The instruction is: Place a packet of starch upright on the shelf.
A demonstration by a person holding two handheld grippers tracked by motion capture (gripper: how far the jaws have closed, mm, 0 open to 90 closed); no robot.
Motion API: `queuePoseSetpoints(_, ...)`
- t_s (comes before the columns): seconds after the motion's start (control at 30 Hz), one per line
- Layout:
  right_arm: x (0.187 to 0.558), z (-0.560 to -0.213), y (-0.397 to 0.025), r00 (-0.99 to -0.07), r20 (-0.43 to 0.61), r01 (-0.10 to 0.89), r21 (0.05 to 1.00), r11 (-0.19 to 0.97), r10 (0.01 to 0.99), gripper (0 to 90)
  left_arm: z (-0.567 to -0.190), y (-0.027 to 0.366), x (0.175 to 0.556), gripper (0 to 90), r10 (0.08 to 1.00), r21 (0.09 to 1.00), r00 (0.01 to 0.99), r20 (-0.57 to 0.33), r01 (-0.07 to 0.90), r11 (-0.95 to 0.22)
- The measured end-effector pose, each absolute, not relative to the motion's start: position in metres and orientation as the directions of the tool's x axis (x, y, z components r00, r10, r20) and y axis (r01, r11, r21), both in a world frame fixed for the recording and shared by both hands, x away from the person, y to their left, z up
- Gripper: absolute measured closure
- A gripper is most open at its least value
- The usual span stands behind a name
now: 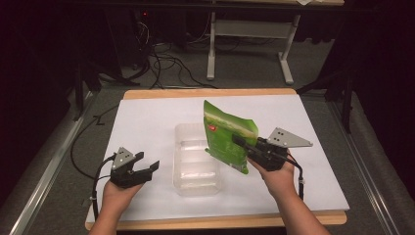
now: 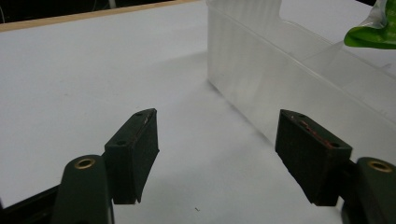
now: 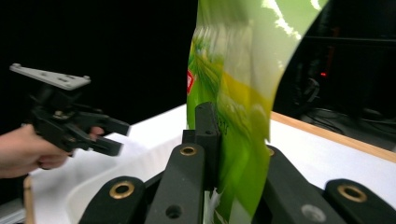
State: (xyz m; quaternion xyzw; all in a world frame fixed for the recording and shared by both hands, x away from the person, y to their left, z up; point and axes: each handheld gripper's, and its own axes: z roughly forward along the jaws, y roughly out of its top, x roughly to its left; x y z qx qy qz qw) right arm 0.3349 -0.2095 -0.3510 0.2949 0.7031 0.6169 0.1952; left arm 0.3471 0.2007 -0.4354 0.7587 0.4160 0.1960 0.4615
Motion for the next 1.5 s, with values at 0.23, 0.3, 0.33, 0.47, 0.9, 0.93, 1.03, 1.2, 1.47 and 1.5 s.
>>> queuePoseSetpoints(0.23,0.340,-0.350,-0.185,-0.796,0.115,0.181,0.982,0.052,0.595,88.0,-0.436,0.201,0.347,30.5,0.812,0.860,0.577,-0.085,0.454,-0.232)
queuePoseSetpoints(0.3,0.341,-0.350,-0.180,-0.806,0.119,0.183,0.982,0.052,0.579,87.9,-0.437,0.200,0.347,30.5,0.813,0.860,0.576,-0.084,0.454,-0.232)
queuePoseSetpoints(0.33,0.341,-0.349,-0.178,-0.811,0.126,0.188,0.981,0.050,0.571,88.0,-0.437,0.200,0.347,30.5,0.814,0.860,0.575,-0.084,0.455,-0.232)
queuePoseSetpoints(0.47,0.342,-0.348,-0.171,-0.827,0.123,0.184,0.981,0.057,0.548,88.0,-0.437,0.200,0.347,30.4,0.815,0.859,0.573,-0.084,0.457,-0.232)
queuePoseSetpoints(0.9,0.362,-0.349,-0.160,-0.848,0.117,0.190,0.977,0.091,0.518,88.0,-0.437,0.201,0.346,30.4,0.821,0.857,0.564,-0.085,0.462,-0.229)
queuePoseSetpoints(0.93,0.365,-0.349,-0.158,-0.852,0.110,0.190,0.976,0.105,0.512,88.0,-0.437,0.202,0.345,30.4,0.823,0.858,0.561,-0.086,0.462,-0.225)
queuePoseSetpoints(1.03,0.376,-0.351,-0.153,-0.861,0.109,0.199,0.971,0.131,0.497,87.9,-0.437,0.203,0.345,30.4,0.825,0.859,0.559,-0.085,0.461,-0.224)
queuePoseSetpoints(1.2,0.390,-0.354,-0.144,-0.873,0.109,0.206,0.966,0.158,0.475,87.9,-0.437,0.204,0.346,30.4,0.824,0.858,0.560,-0.088,0.463,-0.223)
queuePoseSetpoints(1.47,0.399,-0.355,-0.139,-0.892,0.141,0.230,0.959,0.164,0.429,87.9,-0.436,0.206,0.345,30.4,0.825,0.862,0.557,-0.096,0.461,-0.211)
queuePoseSetpoints(1.5,0.400,-0.354,-0.139,-0.893,0.145,0.233,0.959,0.162,0.427,87.9,-0.436,0.206,0.345,30.4,0.825,0.862,0.557,-0.095,0.460,-0.212)
